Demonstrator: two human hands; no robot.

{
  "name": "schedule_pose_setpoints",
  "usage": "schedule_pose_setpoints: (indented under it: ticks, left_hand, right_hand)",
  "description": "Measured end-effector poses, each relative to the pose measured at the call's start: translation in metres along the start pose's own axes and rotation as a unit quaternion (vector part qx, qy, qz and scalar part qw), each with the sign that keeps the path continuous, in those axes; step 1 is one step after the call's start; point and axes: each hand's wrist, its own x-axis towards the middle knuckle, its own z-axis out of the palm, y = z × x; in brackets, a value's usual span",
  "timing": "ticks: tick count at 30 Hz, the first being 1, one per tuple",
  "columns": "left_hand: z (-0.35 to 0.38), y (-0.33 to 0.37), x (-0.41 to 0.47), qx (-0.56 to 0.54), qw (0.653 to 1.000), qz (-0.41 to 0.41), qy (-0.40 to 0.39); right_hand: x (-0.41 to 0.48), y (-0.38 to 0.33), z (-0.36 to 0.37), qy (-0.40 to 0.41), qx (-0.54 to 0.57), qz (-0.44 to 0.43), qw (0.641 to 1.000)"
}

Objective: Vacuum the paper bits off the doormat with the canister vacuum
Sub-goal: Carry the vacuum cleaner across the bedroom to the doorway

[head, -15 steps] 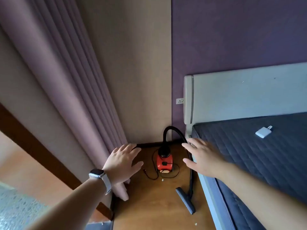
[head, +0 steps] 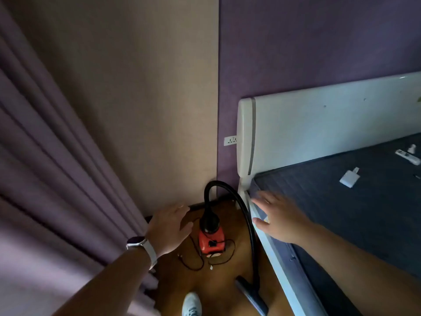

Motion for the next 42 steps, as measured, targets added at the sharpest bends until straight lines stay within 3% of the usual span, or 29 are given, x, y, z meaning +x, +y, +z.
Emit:
schedule_pose_setpoints:
  ticks: [8, 16, 22, 26, 32, 36, 42]
  left_hand:
    - [0.019, -0.073, 0.138, -0.051, 0.996, 0.009, -0.068]
    - [0.112, -0.081, 0.215, -0.168, 0.969, -0.054, -0.172]
    - [0.231, -0.096, 0.277, -0.202, 0.946, -0.131, -0.215]
    - [0.343, -0.107, 0.321, -0.159, 0.946, -0.123, -0.254]
    - [0.495, -0.122, 0.352, -0.26, 0.889, -0.237, -0.293]
    - [0.555, -0.127, 0.35, -0.271, 0.872, -0.271, -0.304]
    - [0.615, -0.153, 0.36, -0.289, 0.86, -0.323, -0.271]
  right_hand:
    - [0.109, 0.004, 0.017, -0.039, 0.031, 0.088, 0.995]
    - [0.194, 0.051, 0.09, -0.081, 0.111, 0.177, 0.975]
    - [0.277, 0.096, 0.219, -0.114, 0.186, 0.213, 0.952]
    - [0.329, 0.128, 0.329, -0.14, 0.256, 0.281, 0.915]
    - [0.367, 0.175, 0.458, -0.111, 0.279, 0.338, 0.892]
    - [0.376, 0.196, 0.511, -0.082, 0.283, 0.37, 0.881]
    - [0.403, 0.213, 0.569, -0.05, 0.314, 0.333, 0.888]
